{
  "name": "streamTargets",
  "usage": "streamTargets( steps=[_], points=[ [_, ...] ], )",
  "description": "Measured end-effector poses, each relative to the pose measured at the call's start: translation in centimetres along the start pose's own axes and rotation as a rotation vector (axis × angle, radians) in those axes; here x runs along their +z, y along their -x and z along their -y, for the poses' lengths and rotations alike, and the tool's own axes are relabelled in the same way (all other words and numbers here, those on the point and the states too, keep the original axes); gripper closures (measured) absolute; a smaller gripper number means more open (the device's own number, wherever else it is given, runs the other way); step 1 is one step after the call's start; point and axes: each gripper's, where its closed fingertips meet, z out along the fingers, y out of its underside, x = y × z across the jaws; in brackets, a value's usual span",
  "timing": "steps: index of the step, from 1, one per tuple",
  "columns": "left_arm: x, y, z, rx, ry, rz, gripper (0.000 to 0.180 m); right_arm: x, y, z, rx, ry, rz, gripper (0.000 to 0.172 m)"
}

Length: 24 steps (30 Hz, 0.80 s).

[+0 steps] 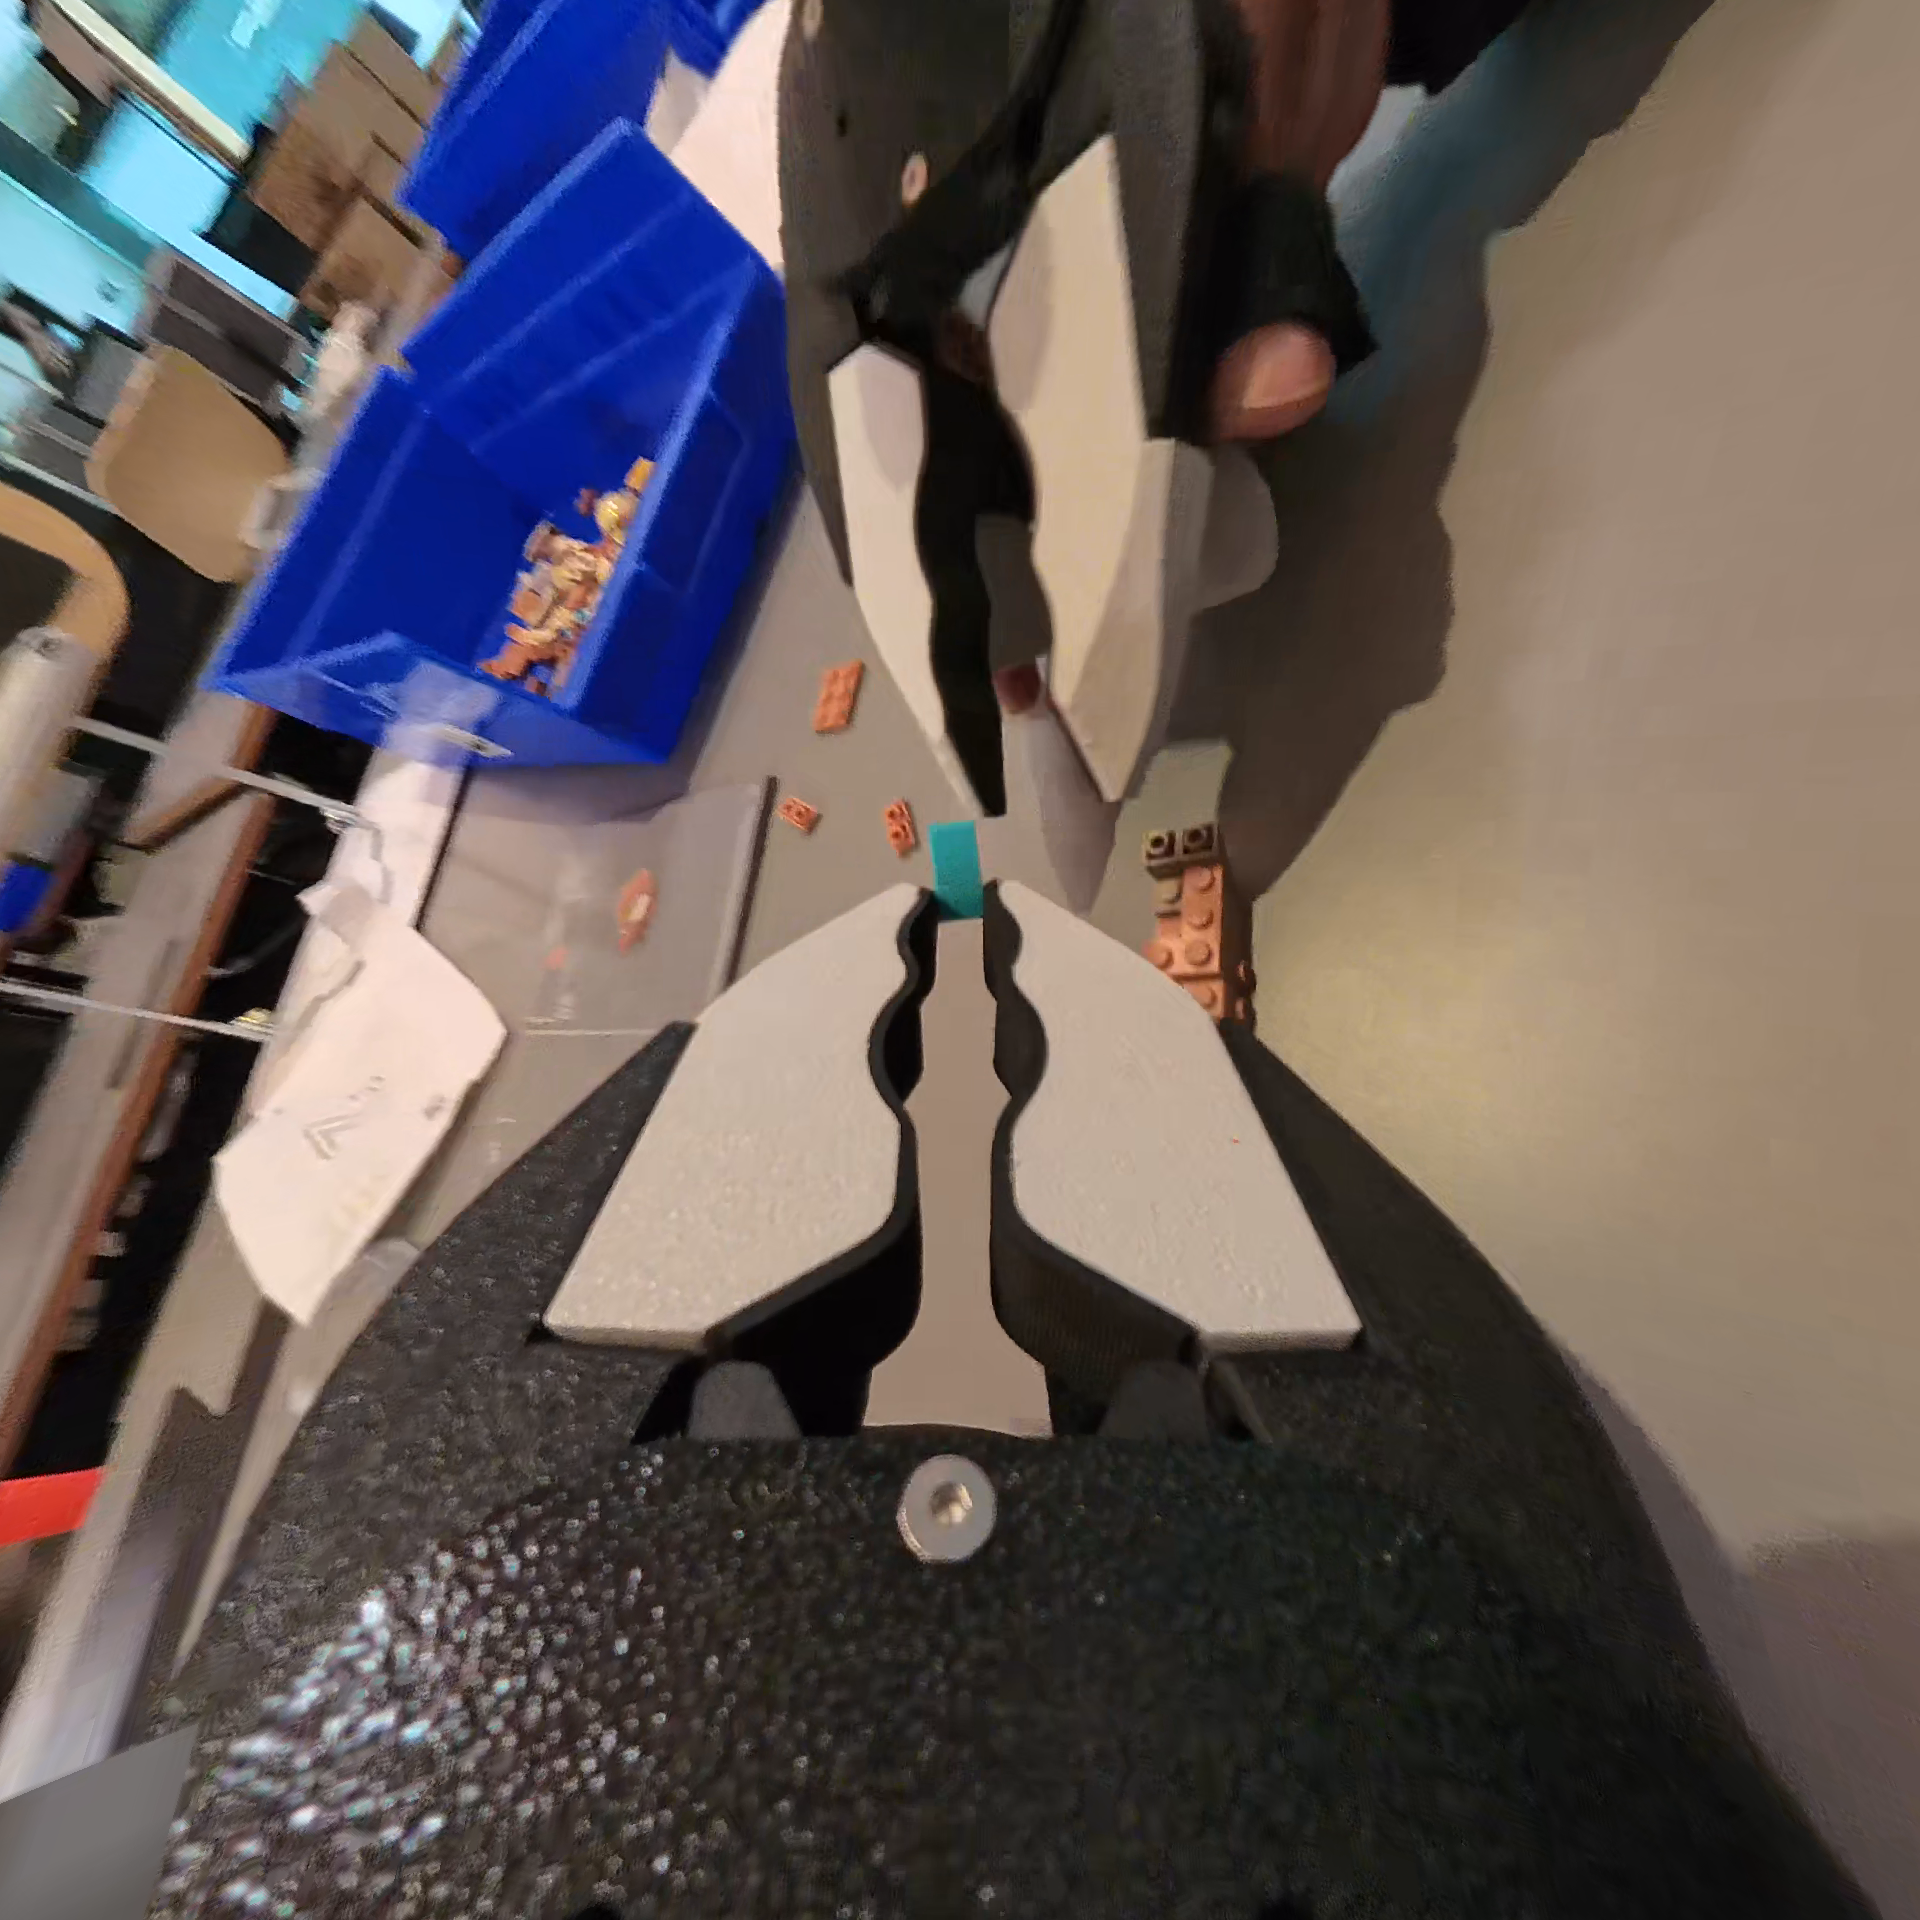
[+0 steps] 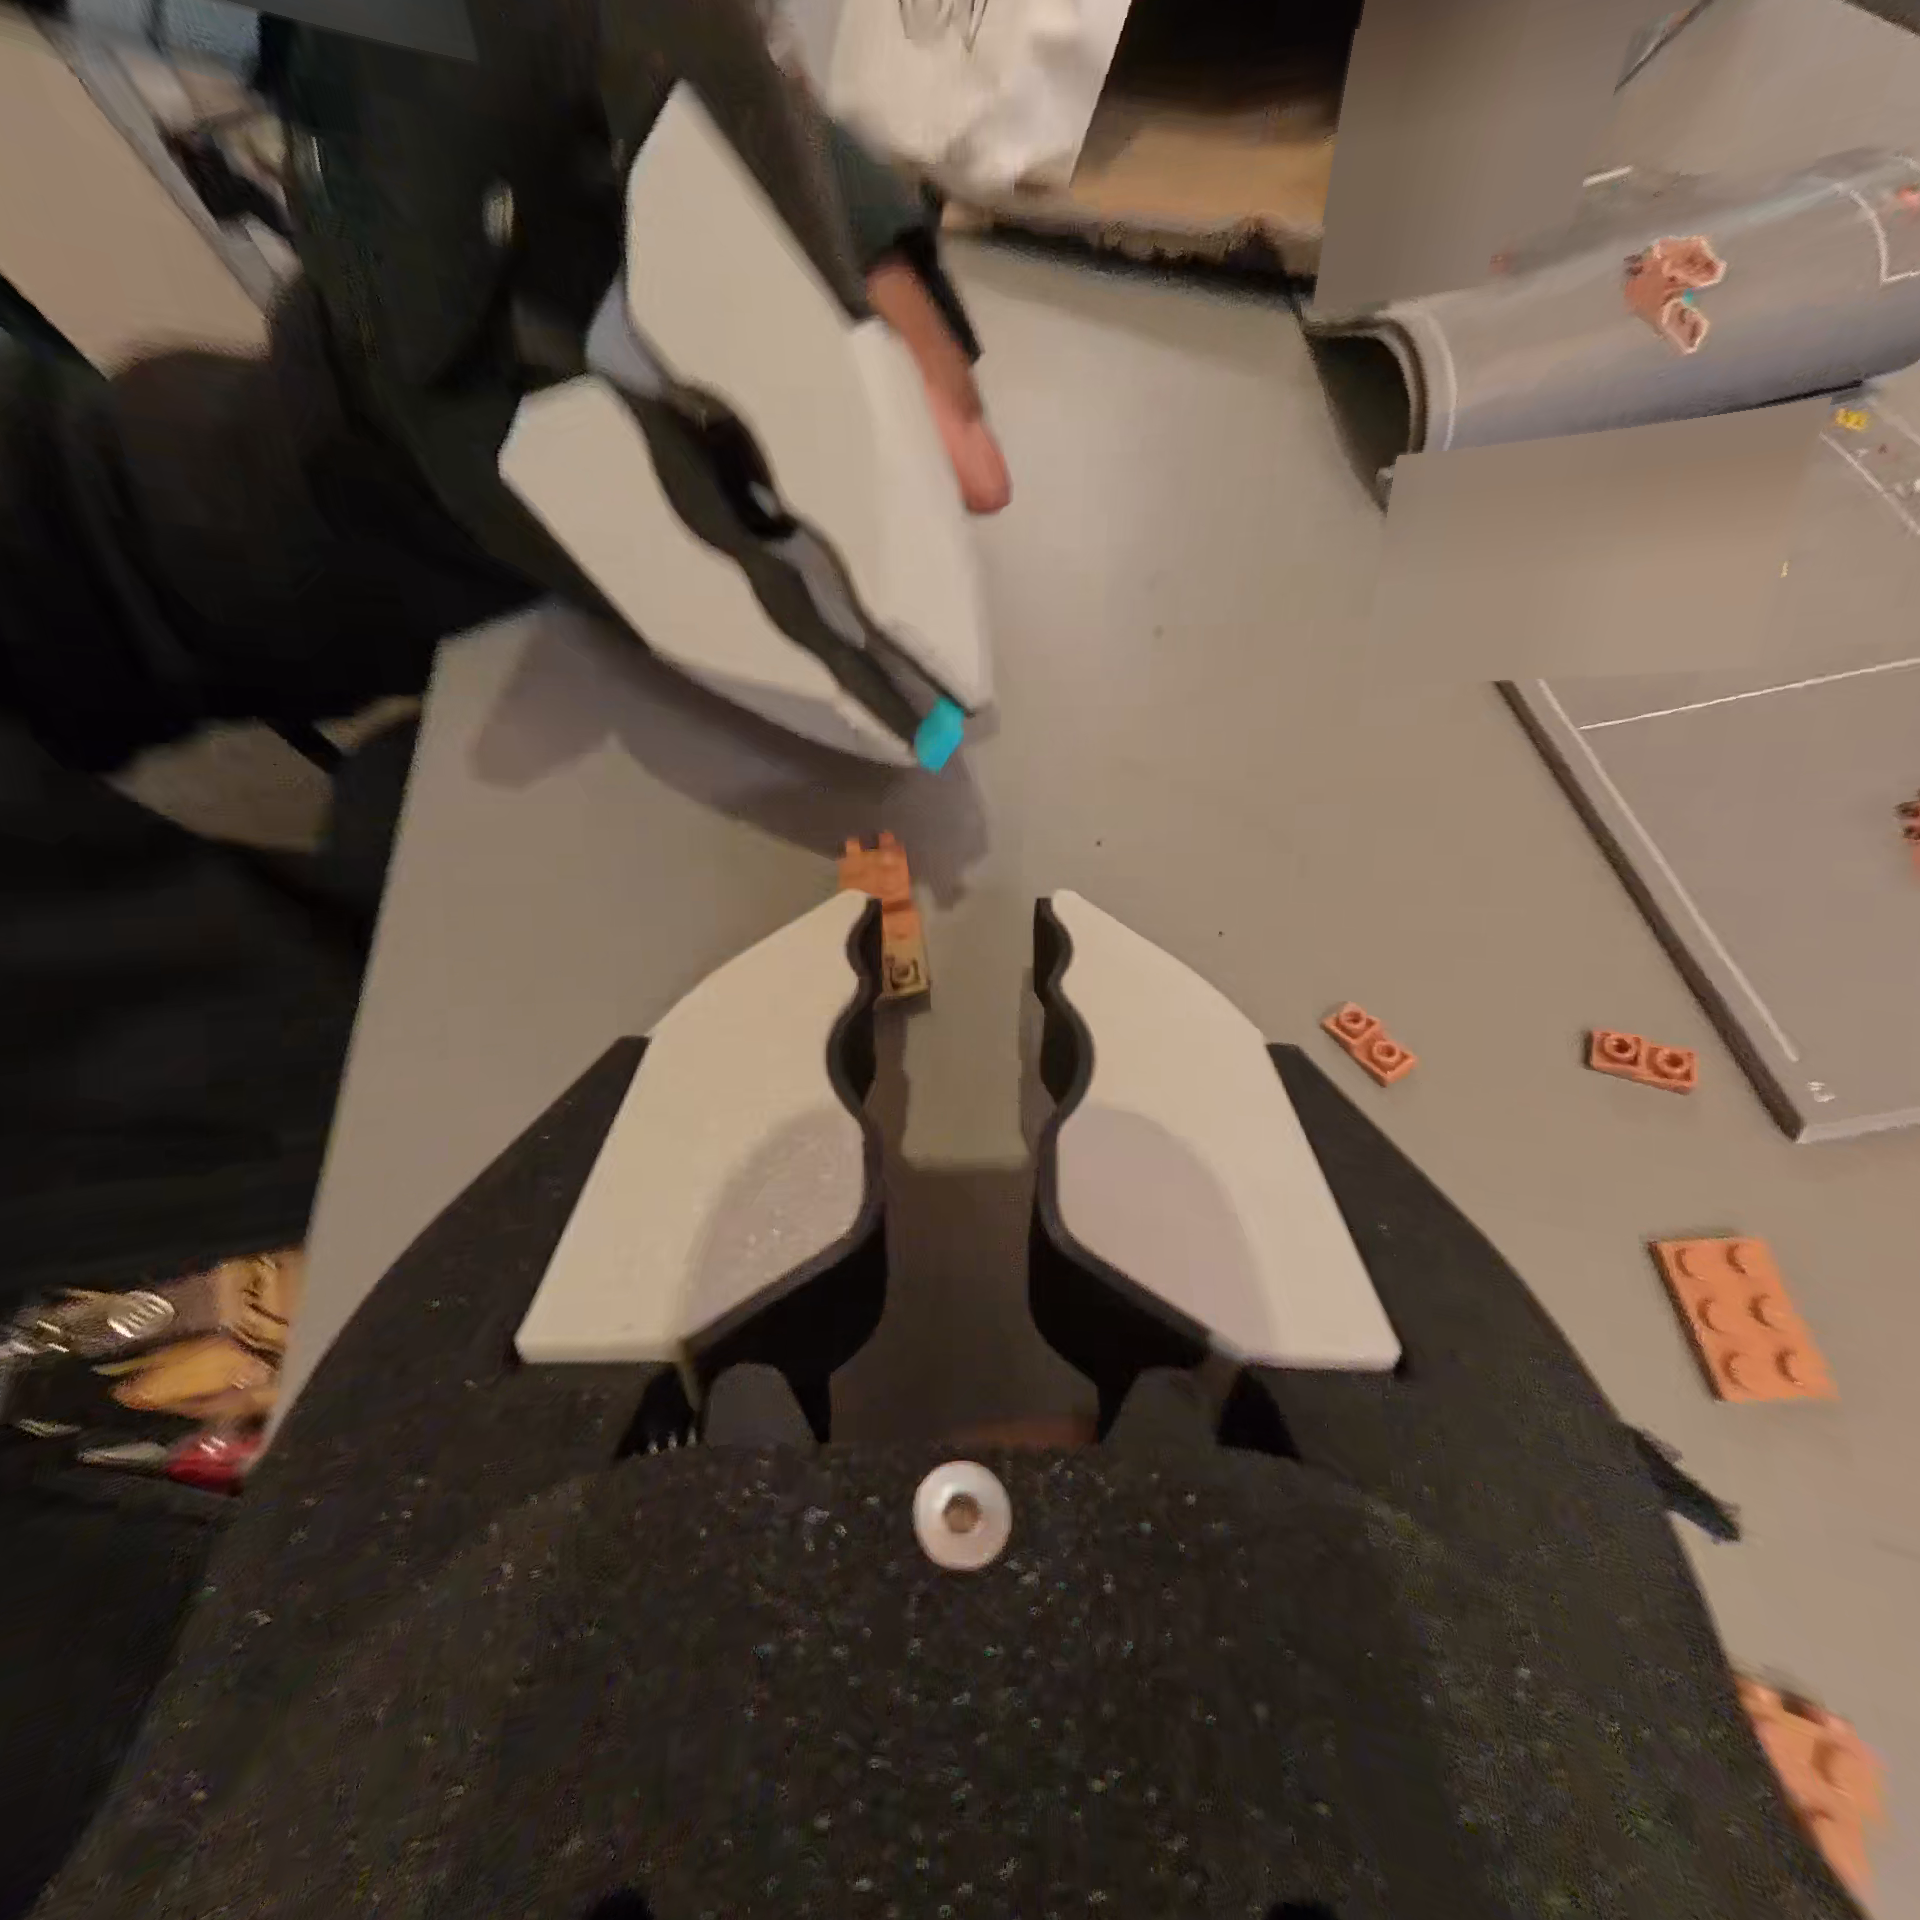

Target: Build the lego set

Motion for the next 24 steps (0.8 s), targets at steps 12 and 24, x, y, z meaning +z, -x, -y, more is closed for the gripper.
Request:
streamTargets(
  steps=[12,24],
  points=[
    [-0.2,-2.1,-1.0,-0.141,0.019,-0.210,0.173,1.9,1.4,-2.9,-0.211,0.232,-0.034,0.155],
    [-0.3,-4.2,-1.2,-0.131,0.177,-0.407,0.172,2.3,1.9,-1.7,-0.449,0.149,-0.138,0.155]
  ],
)
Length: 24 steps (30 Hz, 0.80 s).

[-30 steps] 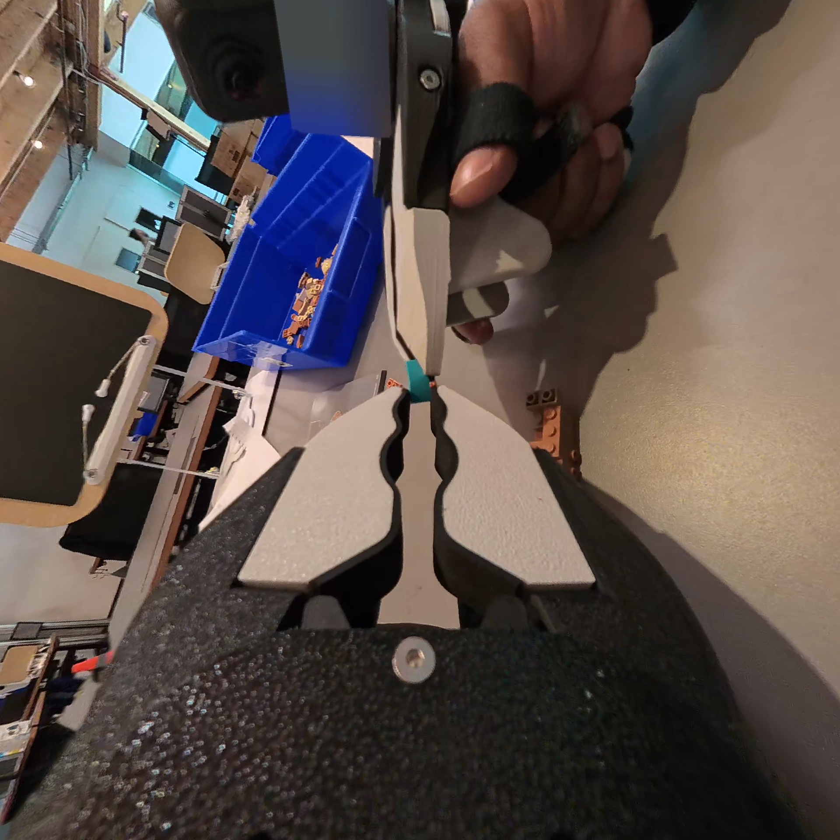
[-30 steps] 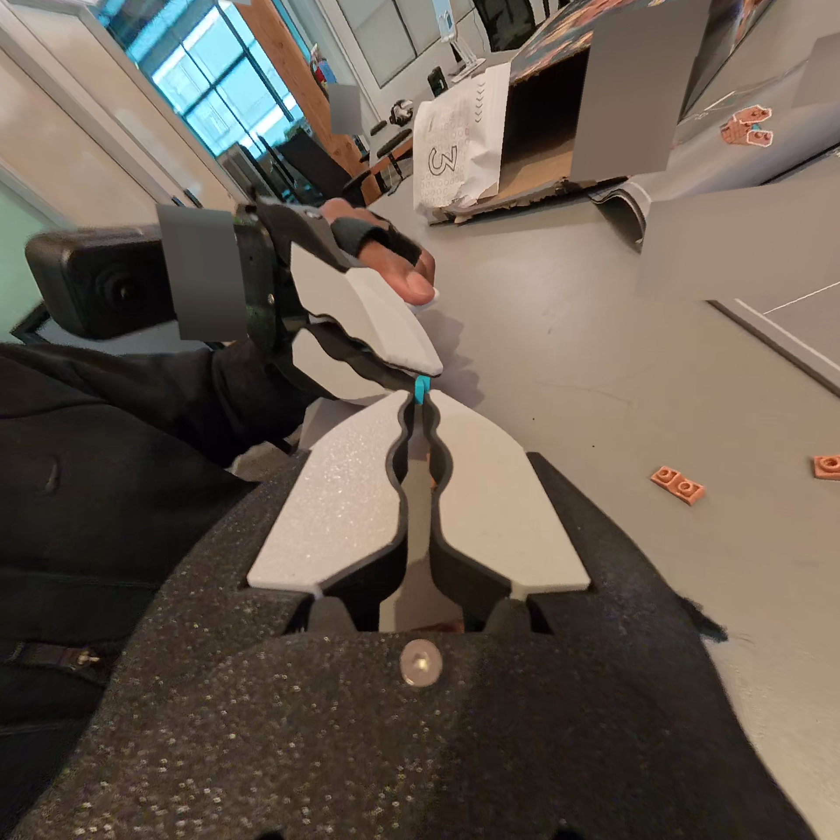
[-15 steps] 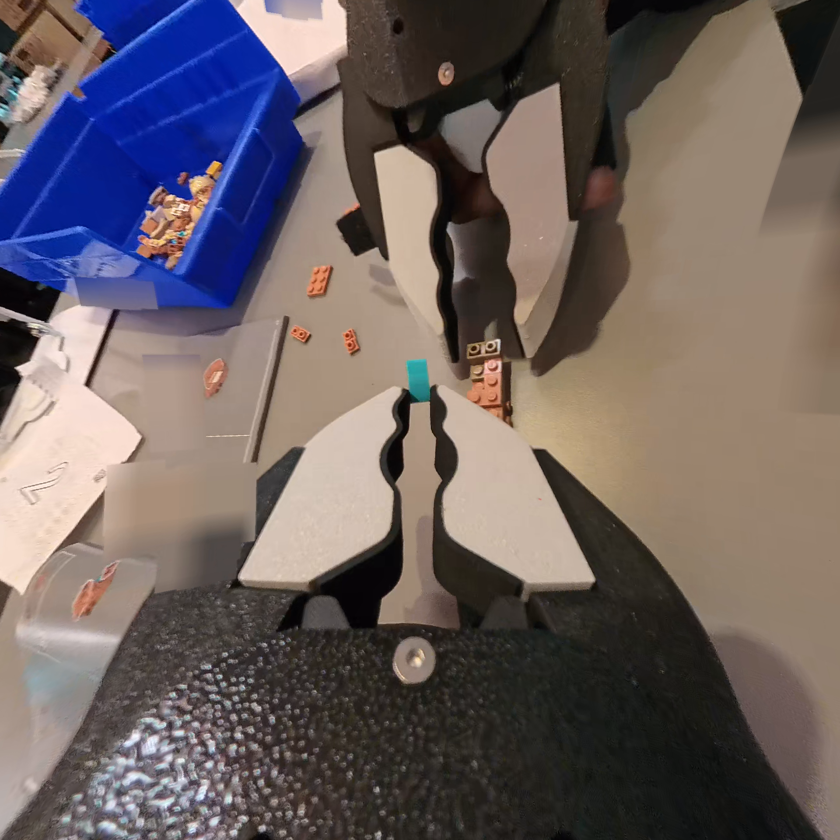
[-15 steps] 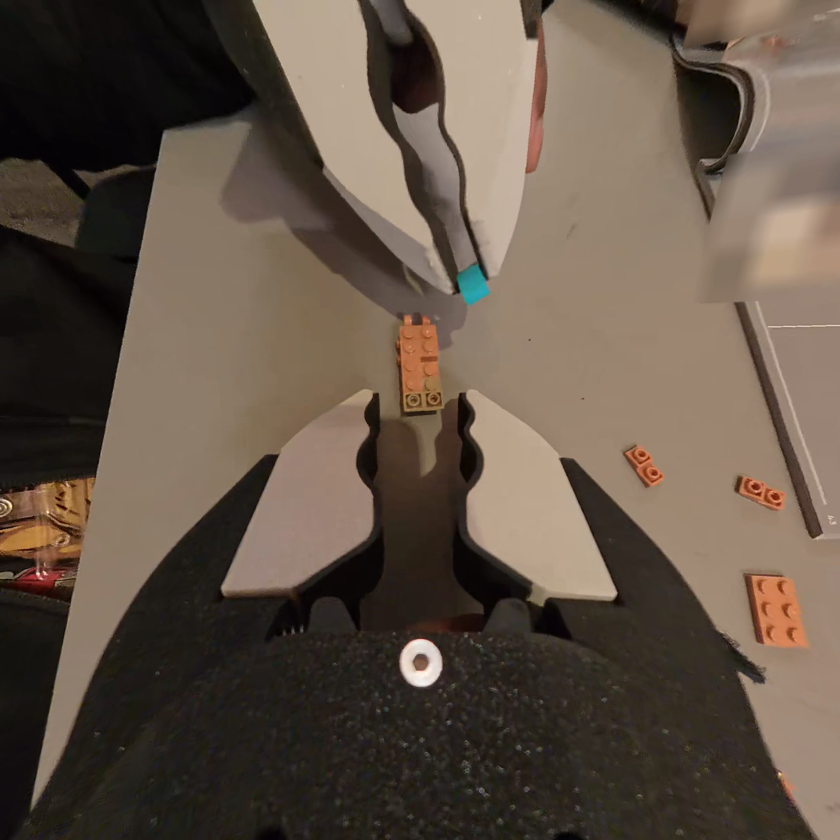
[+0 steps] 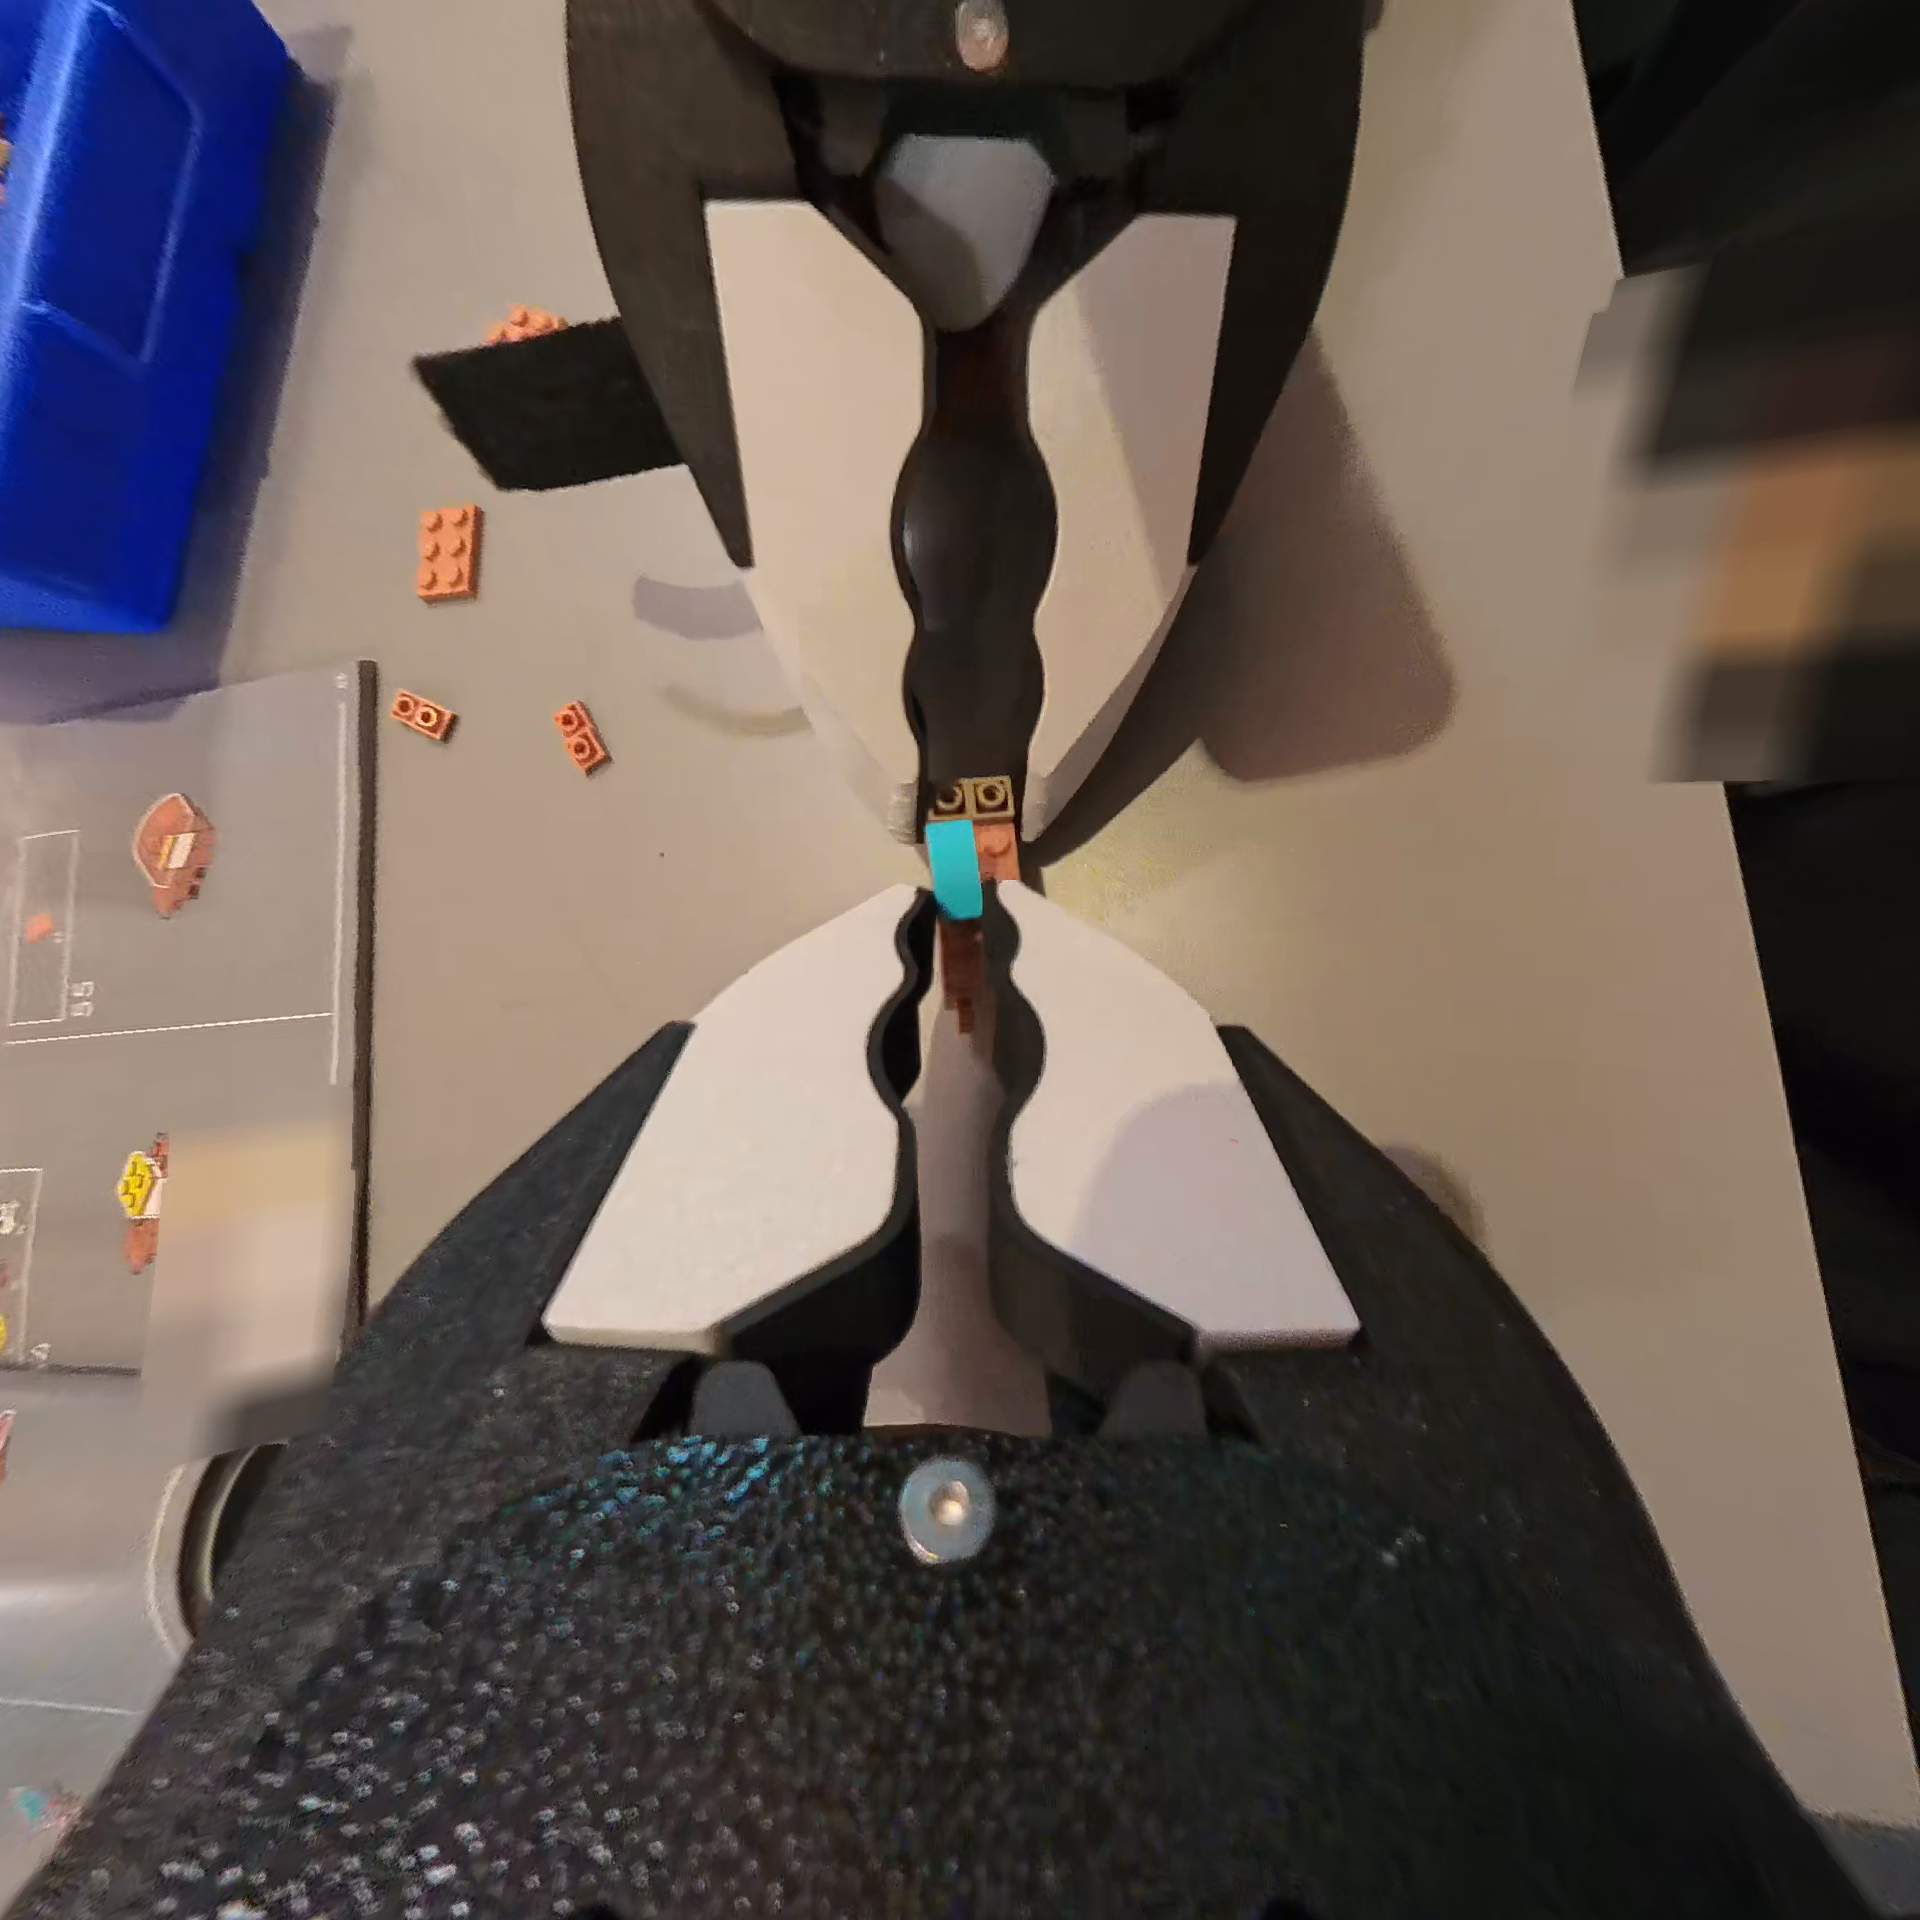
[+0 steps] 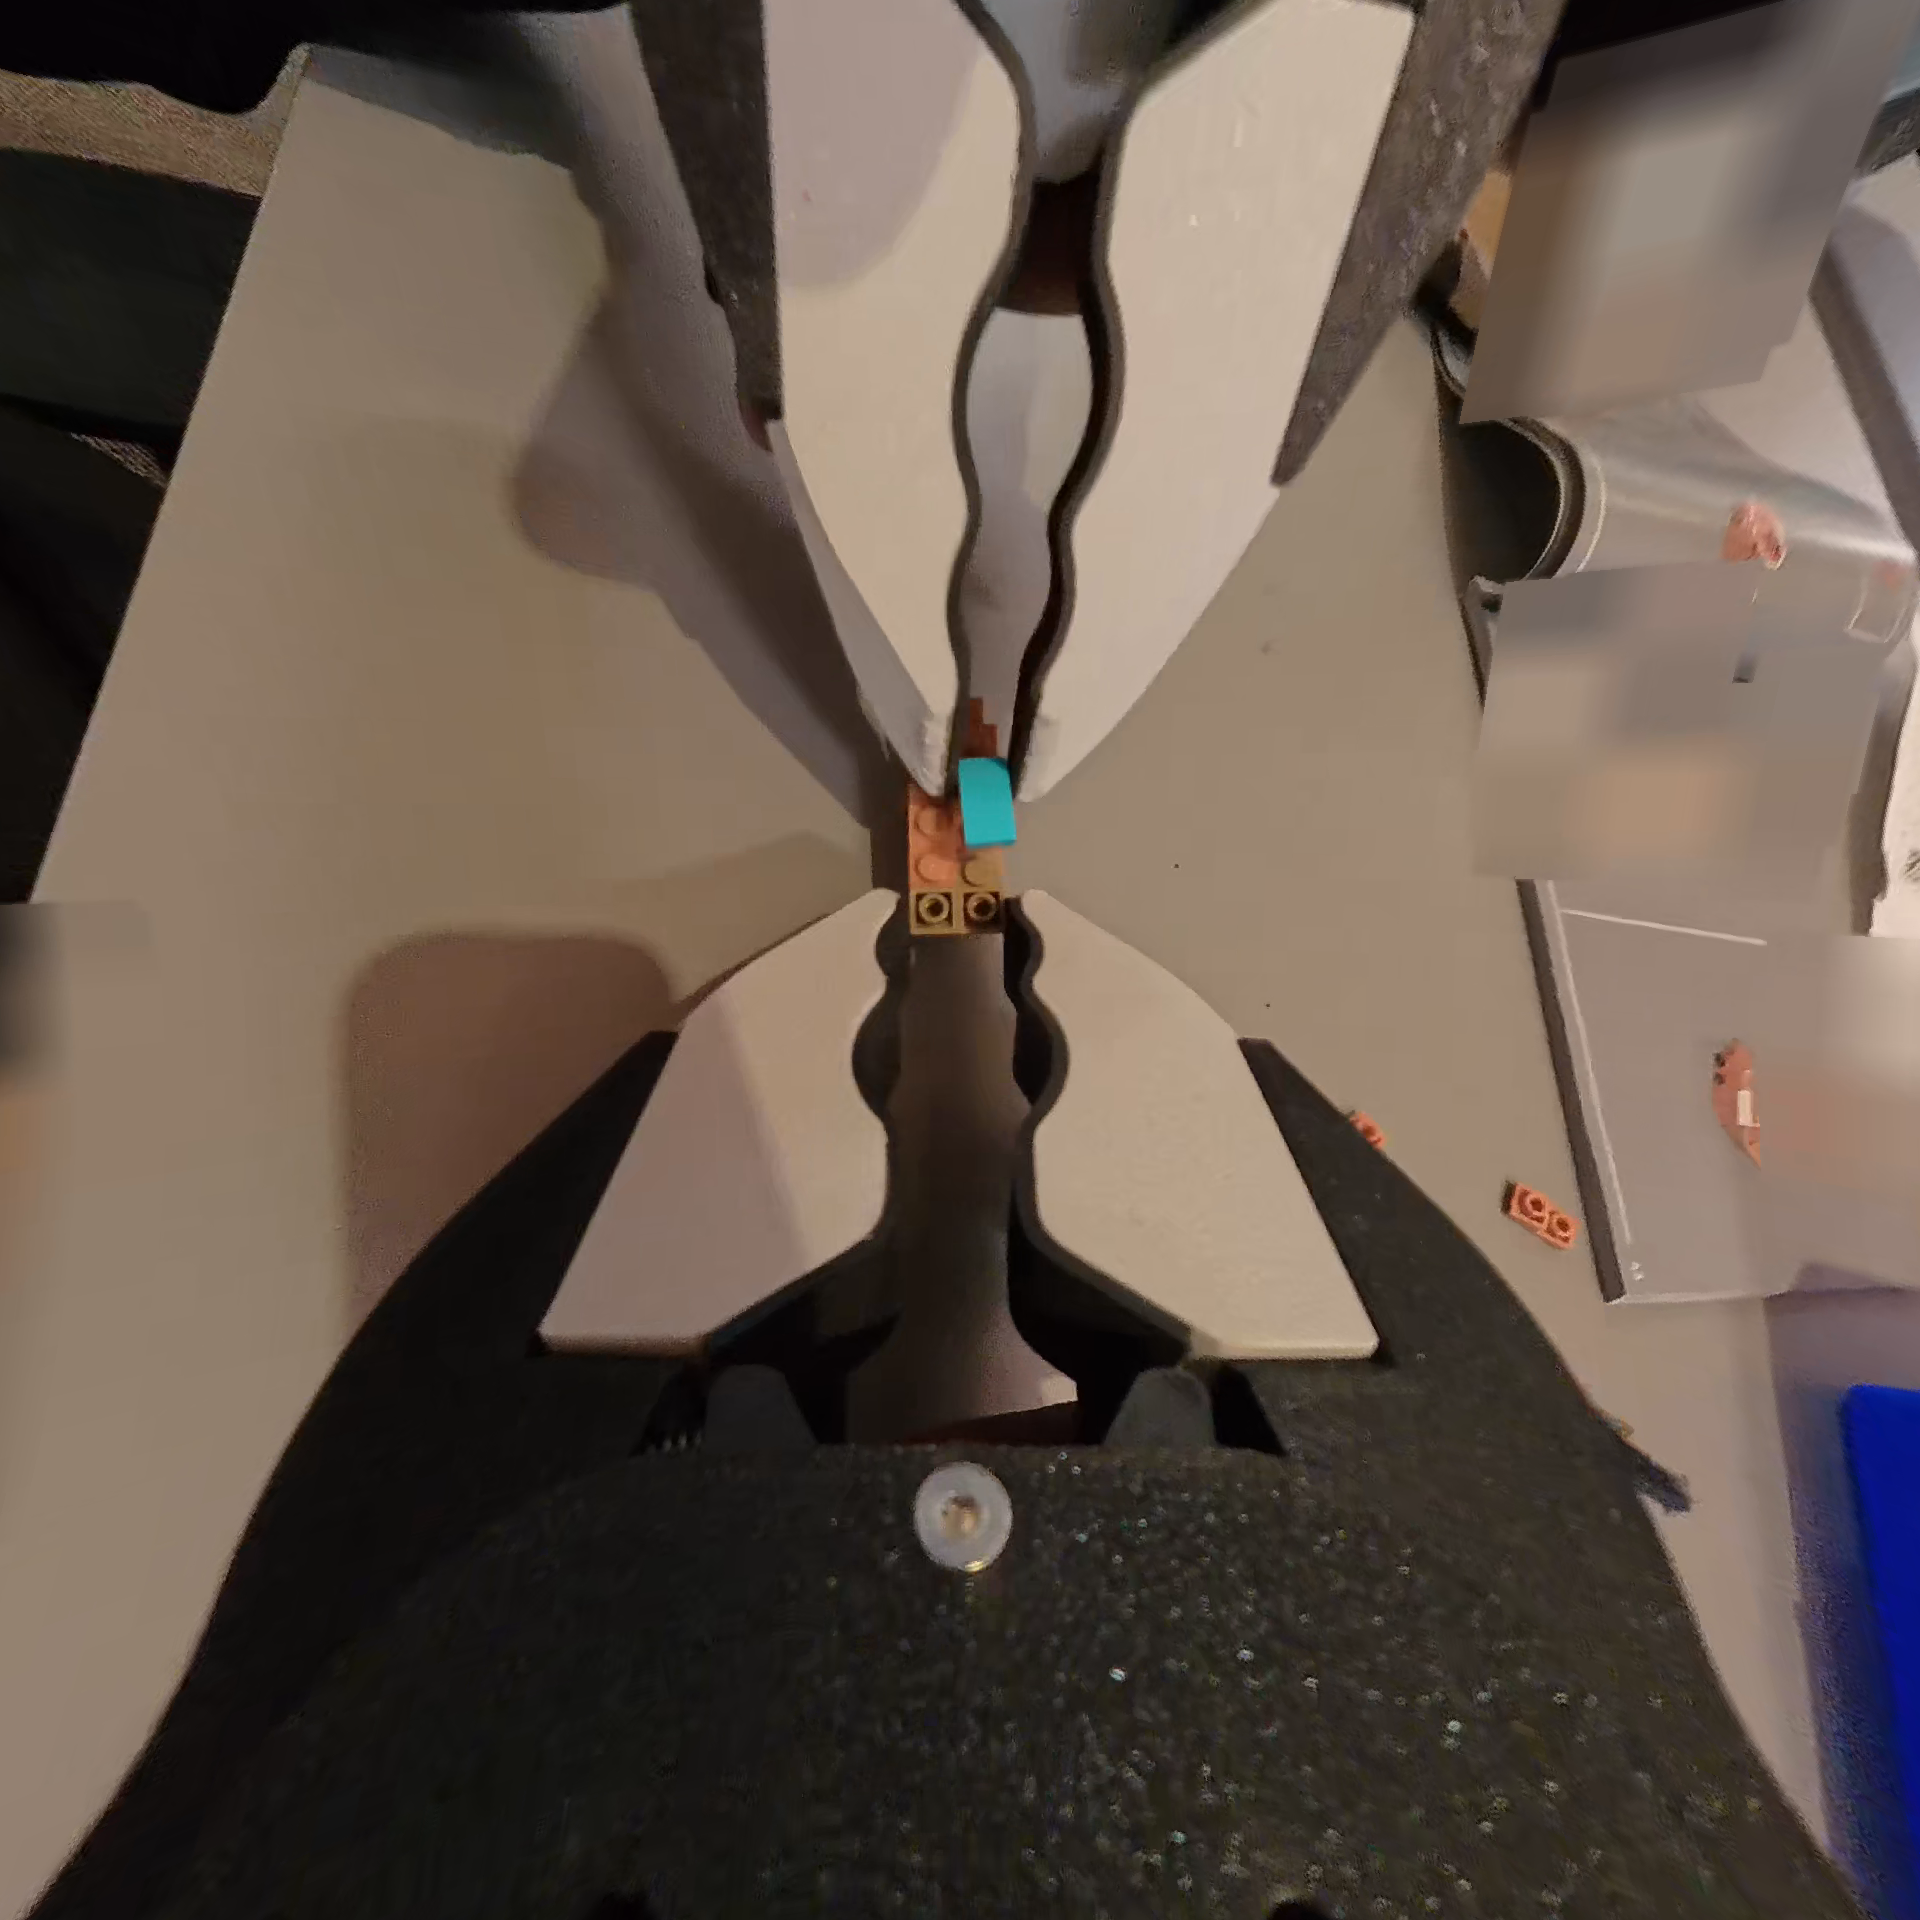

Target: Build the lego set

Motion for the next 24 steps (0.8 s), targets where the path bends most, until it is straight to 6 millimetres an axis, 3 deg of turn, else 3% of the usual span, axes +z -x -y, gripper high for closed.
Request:
streamTargets(
  steps=[24],
  points=[
    [0.22,-0.84,-0.60,0.015,0.269,-0.043,0.172,0.07,0.56,0.56,-0.085,-0.020,-0.021,0.155]
  ],
)
